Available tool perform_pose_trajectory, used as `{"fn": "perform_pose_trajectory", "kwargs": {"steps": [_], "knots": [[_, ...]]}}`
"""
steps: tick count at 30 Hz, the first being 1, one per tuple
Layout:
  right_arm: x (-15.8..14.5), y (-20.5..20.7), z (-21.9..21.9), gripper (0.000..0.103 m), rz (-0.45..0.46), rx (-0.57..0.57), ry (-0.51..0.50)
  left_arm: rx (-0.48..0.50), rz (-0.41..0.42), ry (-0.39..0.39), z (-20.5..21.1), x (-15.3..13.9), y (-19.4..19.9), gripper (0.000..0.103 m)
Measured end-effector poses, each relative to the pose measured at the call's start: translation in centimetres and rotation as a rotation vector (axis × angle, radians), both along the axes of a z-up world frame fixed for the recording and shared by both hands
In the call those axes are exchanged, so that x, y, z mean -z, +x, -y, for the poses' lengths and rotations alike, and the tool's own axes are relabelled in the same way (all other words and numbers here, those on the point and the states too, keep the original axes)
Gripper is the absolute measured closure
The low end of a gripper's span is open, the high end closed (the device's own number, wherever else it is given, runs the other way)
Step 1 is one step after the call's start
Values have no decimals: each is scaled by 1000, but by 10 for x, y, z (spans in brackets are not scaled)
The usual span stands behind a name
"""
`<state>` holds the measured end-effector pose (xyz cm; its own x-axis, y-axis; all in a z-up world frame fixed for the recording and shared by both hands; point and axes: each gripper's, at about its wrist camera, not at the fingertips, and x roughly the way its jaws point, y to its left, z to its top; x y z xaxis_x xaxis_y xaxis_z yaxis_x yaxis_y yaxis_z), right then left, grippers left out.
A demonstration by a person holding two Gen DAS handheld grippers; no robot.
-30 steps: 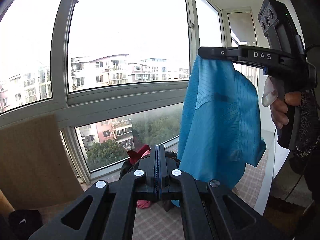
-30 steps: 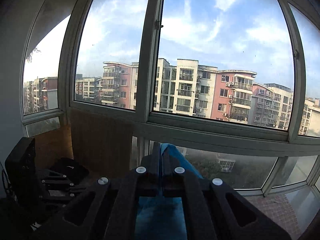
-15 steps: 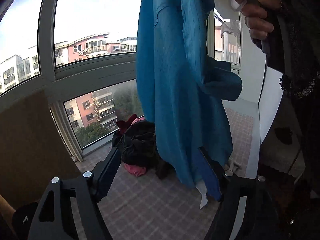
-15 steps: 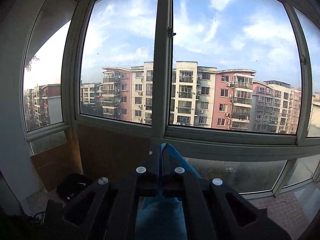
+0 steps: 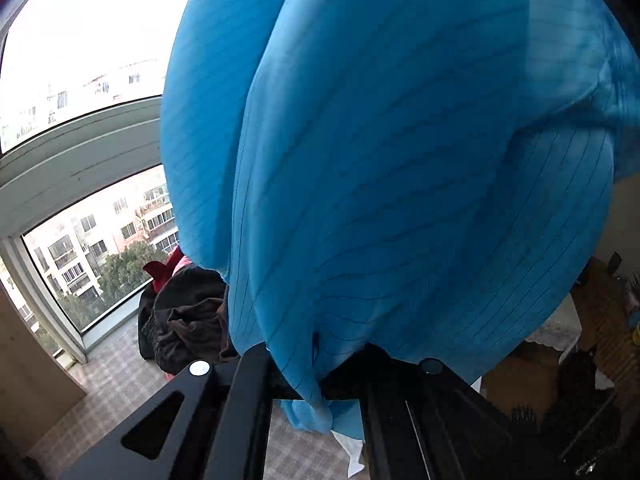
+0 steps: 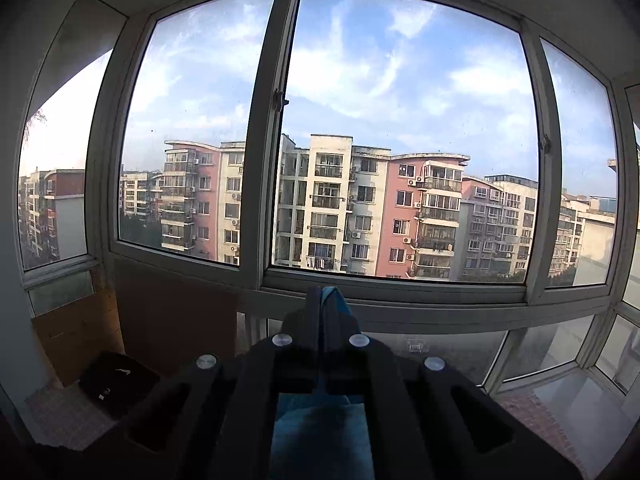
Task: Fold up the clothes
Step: 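Lift the blue coat off the pile with both grippers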
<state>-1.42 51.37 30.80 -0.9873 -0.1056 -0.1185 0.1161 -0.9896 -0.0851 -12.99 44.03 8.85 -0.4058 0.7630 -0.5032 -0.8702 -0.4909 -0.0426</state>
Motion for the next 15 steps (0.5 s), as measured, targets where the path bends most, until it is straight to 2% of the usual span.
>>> {"fn": "perform_pose_trajectory", "kwargs": {"steps": [5, 9, 12, 15], "knots": [[-39, 3, 26, 102, -98, -99, -1, -120, -78, 119, 82, -69, 2, 102], [-64, 0, 61, 102, -137, -208, 18, -226, -204, 139, 155, -113, 30, 102], [-61, -16, 90, 102, -106, -285, 32, -285, -262, 99, 198, -119, 58, 102], [-30, -43, 127, 102, -28, -379, 34, -331, -247, 34, 232, -99, 80, 102]]}}
